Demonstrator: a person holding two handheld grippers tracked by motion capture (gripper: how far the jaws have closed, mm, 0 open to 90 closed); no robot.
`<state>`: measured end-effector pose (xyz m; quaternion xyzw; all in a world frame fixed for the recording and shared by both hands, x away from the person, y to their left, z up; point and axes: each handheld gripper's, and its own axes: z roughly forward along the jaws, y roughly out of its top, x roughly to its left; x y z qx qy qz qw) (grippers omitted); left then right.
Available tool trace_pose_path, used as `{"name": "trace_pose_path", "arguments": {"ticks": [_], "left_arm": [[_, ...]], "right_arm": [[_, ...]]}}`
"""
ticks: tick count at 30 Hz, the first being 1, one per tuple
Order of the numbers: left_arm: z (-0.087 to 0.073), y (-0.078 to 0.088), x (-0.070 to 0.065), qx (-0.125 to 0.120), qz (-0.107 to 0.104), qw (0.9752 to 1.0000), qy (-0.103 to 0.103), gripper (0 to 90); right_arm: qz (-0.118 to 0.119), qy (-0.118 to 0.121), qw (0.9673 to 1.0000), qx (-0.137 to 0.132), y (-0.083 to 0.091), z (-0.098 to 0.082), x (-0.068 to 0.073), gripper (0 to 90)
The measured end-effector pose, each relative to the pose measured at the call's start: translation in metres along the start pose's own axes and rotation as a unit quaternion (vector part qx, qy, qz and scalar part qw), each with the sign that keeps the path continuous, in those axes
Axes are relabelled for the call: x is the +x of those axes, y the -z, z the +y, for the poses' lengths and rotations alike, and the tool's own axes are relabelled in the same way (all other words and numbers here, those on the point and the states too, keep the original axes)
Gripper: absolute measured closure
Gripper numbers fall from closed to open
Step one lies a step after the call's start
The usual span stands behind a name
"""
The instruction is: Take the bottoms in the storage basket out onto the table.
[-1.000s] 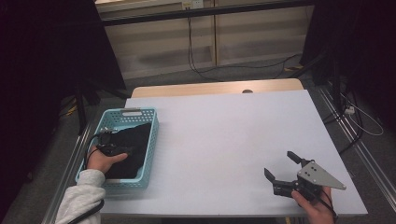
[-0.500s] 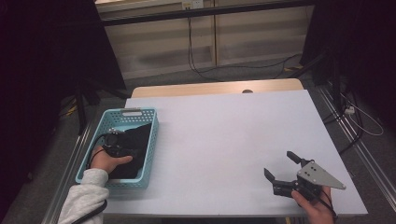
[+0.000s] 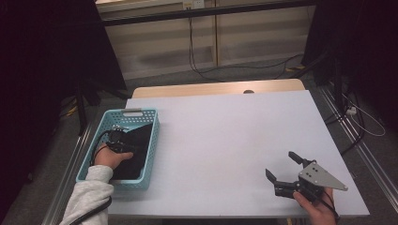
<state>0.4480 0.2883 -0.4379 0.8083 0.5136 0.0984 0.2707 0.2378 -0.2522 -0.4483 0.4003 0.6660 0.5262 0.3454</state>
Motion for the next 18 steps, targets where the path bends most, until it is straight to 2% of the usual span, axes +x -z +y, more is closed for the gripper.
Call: {"name": "trace_pose_path", "arguments": {"ticks": [7,11,14,16,18], "left_arm": [[0.003,0.000,0.002,-0.002,-0.005,0.9999,0.014,60.9],[0.005,0.004,0.004,-0.015,-0.006,0.9995,0.029,63.0],[0.013,0.013,0.004,-0.032,-0.004,0.9983,0.049,71.7],[0.019,0.020,0.004,-0.022,-0.006,0.9990,0.039,73.2],[0.022,0.022,0.004,-0.021,-0.005,0.9989,0.042,73.6]], "right_arm": [[0.001,-0.002,1.0000,0.001,-0.001,-0.001,0.000,3.7],[-0.001,-0.003,1.0000,0.001,-0.001,-0.001,-0.001,3.7],[-0.002,-0.005,1.0000,0.002,-0.001,-0.001,-0.001,3.7],[-0.003,-0.005,1.0000,0.003,-0.001,-0.001,-0.001,3.7],[-0.002,-0.005,1.0000,0.003,0.000,-0.001,-0.002,3.7]]}}
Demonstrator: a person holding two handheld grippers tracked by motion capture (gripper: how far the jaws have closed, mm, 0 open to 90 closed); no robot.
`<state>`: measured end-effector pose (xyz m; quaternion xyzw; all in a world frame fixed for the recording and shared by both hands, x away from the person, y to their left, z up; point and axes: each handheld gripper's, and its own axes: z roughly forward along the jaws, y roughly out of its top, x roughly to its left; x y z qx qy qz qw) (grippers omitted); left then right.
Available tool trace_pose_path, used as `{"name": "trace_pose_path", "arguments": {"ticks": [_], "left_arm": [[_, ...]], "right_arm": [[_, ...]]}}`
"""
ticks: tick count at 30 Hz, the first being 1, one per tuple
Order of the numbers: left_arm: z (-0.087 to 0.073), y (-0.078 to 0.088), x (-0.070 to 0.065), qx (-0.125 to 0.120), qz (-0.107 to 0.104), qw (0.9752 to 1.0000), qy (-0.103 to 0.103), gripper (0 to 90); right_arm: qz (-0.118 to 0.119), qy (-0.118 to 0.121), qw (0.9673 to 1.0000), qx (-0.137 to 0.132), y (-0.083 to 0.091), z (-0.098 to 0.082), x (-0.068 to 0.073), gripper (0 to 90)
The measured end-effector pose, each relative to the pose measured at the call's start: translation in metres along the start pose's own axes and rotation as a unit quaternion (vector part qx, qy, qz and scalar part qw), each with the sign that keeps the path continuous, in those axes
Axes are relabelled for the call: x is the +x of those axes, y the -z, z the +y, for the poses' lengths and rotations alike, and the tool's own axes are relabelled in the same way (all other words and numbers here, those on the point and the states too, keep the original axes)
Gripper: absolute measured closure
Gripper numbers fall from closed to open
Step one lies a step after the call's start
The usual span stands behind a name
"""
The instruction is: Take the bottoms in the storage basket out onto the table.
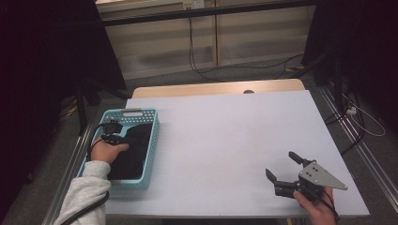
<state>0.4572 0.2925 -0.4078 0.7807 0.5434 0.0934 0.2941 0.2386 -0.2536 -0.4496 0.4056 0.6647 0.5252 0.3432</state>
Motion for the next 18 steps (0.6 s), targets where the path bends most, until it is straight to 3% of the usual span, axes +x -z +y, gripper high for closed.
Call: {"name": "trace_pose_path", "arguments": {"ticks": [8,14,18], "left_arm": [[0.004,0.002,0.001,-0.014,0.000,0.9999,0.010,75.0],[0.021,0.018,-0.002,-0.021,-0.005,0.9995,0.021,75.4],[0.034,0.033,-0.004,-0.020,-0.006,0.9996,0.017,75.7]], "right_arm": [[-0.001,-0.002,1.0000,-0.002,0.001,0.000,-0.001,3.7],[-0.001,-0.001,1.0000,-0.002,0.001,0.000,-0.001,3.7],[-0.001,-0.001,1.0000,-0.002,0.001,0.000,-0.001,3.7]]}}
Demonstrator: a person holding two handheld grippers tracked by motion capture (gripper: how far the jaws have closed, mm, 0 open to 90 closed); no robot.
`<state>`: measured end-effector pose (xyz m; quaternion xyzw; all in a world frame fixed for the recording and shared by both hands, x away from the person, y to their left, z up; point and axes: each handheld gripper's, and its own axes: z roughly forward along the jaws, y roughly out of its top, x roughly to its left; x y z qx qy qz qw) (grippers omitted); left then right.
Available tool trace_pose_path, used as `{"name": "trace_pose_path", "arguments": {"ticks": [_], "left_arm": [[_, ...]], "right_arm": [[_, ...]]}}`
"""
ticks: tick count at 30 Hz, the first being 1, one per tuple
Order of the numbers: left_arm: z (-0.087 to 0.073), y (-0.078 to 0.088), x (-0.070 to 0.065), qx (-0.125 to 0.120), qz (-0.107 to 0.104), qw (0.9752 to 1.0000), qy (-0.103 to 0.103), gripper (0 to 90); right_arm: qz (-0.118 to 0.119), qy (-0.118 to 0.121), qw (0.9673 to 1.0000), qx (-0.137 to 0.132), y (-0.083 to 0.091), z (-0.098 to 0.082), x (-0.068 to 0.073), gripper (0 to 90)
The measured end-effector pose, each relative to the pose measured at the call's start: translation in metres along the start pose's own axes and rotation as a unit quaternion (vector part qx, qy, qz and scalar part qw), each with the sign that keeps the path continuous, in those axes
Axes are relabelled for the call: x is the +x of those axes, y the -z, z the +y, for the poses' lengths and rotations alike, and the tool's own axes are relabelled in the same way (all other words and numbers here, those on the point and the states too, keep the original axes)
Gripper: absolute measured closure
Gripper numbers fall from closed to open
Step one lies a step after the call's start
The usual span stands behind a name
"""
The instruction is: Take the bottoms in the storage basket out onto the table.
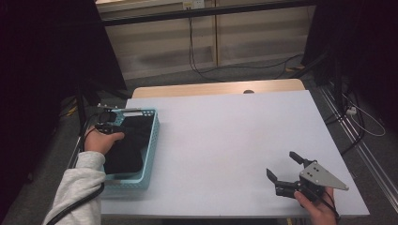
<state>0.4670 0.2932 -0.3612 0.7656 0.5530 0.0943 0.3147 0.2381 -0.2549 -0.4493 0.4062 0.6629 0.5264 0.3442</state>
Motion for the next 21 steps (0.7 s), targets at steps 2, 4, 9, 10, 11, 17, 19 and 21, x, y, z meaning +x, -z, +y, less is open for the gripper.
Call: {"name": "trace_pose_path", "arguments": {"ticks": [2,4,9,10,11,17,19,21], "left_arm": [[0.006,0.006,-0.002,-0.005,0.000,1.0000,0.004,75.9],[0.011,0.013,-0.002,0.002,-0.002,1.0000,0.004,76.0],[0.022,0.026,-0.009,0.001,-0.012,0.9999,0.000,76.1],[0.023,0.027,-0.010,0.001,-0.015,0.9999,-0.001,76.1],[0.026,0.029,-0.012,-0.003,-0.017,0.9999,0.000,76.1],[0.045,0.045,-0.019,-0.027,-0.032,0.9991,0.009,76.1],[0.054,0.053,-0.026,-0.039,-0.037,0.9986,0.001,76.1],[0.061,0.058,-0.035,-0.059,-0.035,0.9976,-0.005,76.2]], "right_arm": [[0.000,0.000,1.0000,0.000,0.000,0.000,0.000,3.7],[0.000,-0.001,1.0000,-0.001,0.000,0.000,0.000,3.7],[0.001,-0.001,1.0000,0.000,0.000,0.000,0.000,3.7],[0.001,-0.001,1.0000,-0.001,0.000,0.000,0.000,3.7],[0.001,-0.001,1.0000,-0.001,0.000,0.000,0.000,3.7],[0.003,0.000,1.0000,0.000,-0.001,0.000,0.001,3.7],[0.003,0.000,1.0000,0.001,-0.001,0.000,0.001,3.7],[0.003,0.000,1.0000,0.000,-0.001,0.000,0.001,3.7]]}}
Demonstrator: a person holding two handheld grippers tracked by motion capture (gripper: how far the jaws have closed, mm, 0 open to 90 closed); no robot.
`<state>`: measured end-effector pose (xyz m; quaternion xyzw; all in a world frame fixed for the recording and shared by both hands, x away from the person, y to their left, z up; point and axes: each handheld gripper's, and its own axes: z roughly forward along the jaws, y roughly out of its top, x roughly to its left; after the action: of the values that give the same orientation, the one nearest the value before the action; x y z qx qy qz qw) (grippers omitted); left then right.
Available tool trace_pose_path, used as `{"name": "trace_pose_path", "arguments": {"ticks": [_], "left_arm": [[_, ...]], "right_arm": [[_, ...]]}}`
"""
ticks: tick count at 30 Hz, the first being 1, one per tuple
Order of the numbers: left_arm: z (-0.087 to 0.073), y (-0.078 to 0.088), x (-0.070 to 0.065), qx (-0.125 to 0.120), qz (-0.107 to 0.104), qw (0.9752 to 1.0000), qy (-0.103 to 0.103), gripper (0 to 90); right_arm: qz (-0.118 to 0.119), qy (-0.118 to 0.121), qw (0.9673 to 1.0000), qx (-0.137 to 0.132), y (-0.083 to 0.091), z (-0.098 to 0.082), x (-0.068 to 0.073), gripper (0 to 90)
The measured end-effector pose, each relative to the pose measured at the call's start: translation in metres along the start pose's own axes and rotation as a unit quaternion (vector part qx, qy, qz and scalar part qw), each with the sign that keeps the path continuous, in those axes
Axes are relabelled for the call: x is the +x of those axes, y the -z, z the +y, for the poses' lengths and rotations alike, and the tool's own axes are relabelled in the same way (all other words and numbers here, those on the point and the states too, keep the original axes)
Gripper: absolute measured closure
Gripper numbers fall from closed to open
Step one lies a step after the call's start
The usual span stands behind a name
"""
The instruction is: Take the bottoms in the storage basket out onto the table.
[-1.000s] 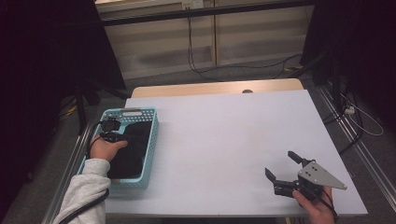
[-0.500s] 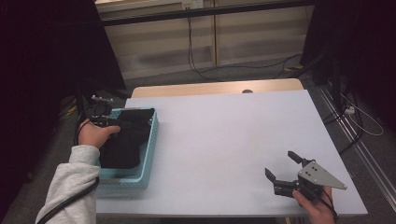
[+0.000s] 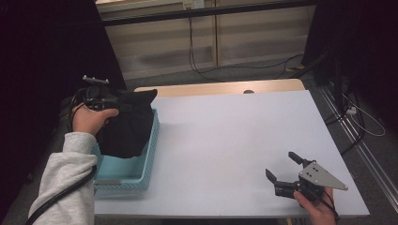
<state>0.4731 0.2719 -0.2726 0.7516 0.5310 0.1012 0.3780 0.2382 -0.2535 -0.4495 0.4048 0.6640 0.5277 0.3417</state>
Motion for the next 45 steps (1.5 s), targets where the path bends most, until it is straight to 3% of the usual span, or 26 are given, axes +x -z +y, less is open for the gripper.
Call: {"name": "trace_pose_path", "arguments": {"ticks": [1,5,8,12,15,19,22,26,29,33,35,36,37,39,40,41,45], "left_arm": [[0.004,0.002,-0.006,-0.008,0.002,0.9999,-0.009,76.1],[0.014,0.004,-0.036,-0.037,-0.026,0.9983,-0.036,76.1],[0.018,0.000,-0.062,-0.050,-0.051,0.9956,-0.061,76.1],[0.020,-0.008,-0.097,-0.061,-0.083,0.9901,-0.096,76.1],[0.017,-0.022,-0.112,-0.055,-0.099,0.9877,-0.107,76.0],[0.006,-0.044,-0.123,-0.048,-0.114,0.9865,-0.108,75.9],[-0.006,-0.061,-0.132,-0.036,-0.114,0.9851,-0.123,75.7],[-0.018,-0.081,-0.139,-0.029,-0.123,0.9847,-0.120,75.6],[-0.024,-0.091,-0.148,-0.022,-0.136,0.9827,-0.123,75.6],[-0.028,-0.100,-0.165,-0.035,-0.179,0.9746,-0.130,75.3],[-0.030,-0.108,-0.172,-0.044,-0.206,0.9696,-0.125,74.5],[-0.031,-0.112,-0.173,-0.042,-0.213,0.9687,-0.120,72.8],[-0.034,-0.120,-0.173,-0.037,-0.212,0.9698,-0.115,69.4],[-0.040,-0.133,-0.171,-0.047,-0.191,0.9708,-0.137,49.2],[-0.043,-0.138,-0.168,-0.050,-0.183,0.9714,-0.142,37.8],[-0.045,-0.140,-0.166,-0.052,-0.180,0.9724,-0.139,31.8],[-0.055,-0.147,-0.155,-0.043,-0.171,0.9746,-0.139,25.8]], "right_arm": [[0.000,0.000,1.0000,0.000,0.000,0.000,0.000,3.7],[-0.001,0.000,1.0000,-0.001,0.000,0.000,0.000,3.7],[0.000,0.000,1.0000,0.000,0.000,0.000,0.000,3.7],[0.001,0.002,1.0000,-0.001,0.000,0.000,0.000,3.7],[0.001,0.001,1.0000,0.000,0.000,0.000,0.000,3.7],[0.001,-0.001,1.0000,0.000,0.001,0.000,0.000,3.4],[0.000,-0.001,1.0000,0.000,0.001,-0.001,-0.001,3.4],[-0.001,-0.004,1.0000,-0.002,0.001,0.000,-0.001,3.4],[0.001,0.001,1.0000,-0.001,0.001,0.000,0.001,3.4],[-0.002,-0.001,1.0000,0.001,0.001,-0.001,0.000,3.5],[-0.004,-0.001,1.0000,0.001,0.002,-0.001,0.000,3.4],[-0.004,-0.002,1.0000,0.001,0.002,-0.001,0.000,3.4],[-0.004,-0.004,1.0000,0.000,0.002,-0.001,0.000,3.3],[-0.001,-0.005,1.0000,-0.004,0.002,0.001,0.001,3.2],[0.000,-0.001,1.0000,-0.005,0.003,0.002,0.003,3.2],[0.001,0.001,1.0000,-0.005,0.003,0.002,0.004,3.2],[0.004,0.002,1.0000,0.005,0.001,0.001,0.006,3.1]]}}
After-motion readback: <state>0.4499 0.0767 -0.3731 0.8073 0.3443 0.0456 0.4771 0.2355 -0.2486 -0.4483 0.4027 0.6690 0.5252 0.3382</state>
